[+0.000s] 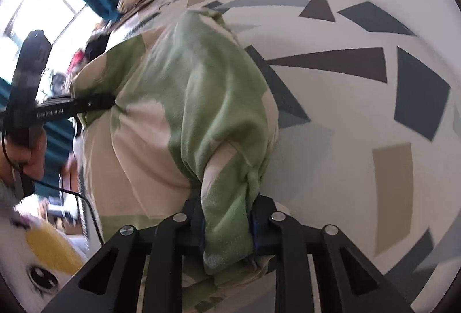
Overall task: Fold clothes
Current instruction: 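Lift the folded shirt off the board with both grippers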
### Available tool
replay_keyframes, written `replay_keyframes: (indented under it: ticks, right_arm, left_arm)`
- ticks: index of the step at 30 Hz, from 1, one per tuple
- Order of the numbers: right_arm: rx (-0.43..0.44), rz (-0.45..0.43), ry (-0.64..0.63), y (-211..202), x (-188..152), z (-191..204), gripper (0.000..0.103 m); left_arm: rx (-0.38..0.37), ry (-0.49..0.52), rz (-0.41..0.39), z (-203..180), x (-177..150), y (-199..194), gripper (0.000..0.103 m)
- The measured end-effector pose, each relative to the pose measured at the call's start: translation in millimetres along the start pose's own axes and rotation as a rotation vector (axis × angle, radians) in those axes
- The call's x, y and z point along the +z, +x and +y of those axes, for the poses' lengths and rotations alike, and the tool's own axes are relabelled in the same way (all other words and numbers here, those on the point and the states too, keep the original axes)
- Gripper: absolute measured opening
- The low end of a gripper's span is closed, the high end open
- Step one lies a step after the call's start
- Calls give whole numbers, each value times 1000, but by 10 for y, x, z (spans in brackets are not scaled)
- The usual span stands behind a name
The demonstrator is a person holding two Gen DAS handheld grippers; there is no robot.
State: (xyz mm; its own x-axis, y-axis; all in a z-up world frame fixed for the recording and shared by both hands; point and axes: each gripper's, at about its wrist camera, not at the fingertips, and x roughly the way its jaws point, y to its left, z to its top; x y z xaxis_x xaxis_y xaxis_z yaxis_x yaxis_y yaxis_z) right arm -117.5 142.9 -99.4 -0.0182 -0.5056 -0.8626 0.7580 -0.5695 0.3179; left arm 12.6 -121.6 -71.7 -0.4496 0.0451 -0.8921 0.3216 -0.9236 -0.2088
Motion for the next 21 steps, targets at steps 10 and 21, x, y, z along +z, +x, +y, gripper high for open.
replay_keyframes:
  ticks: [10,21]
  right_arm:
    - [-148,-234,52,-849,493,541,20]
    - [-174,-317,-62,-993,941,1242,20]
  left_arm:
    - [-150,30,-155,147,284,-638,22]
    - [-102,-94,-202,647,202,-1093,22]
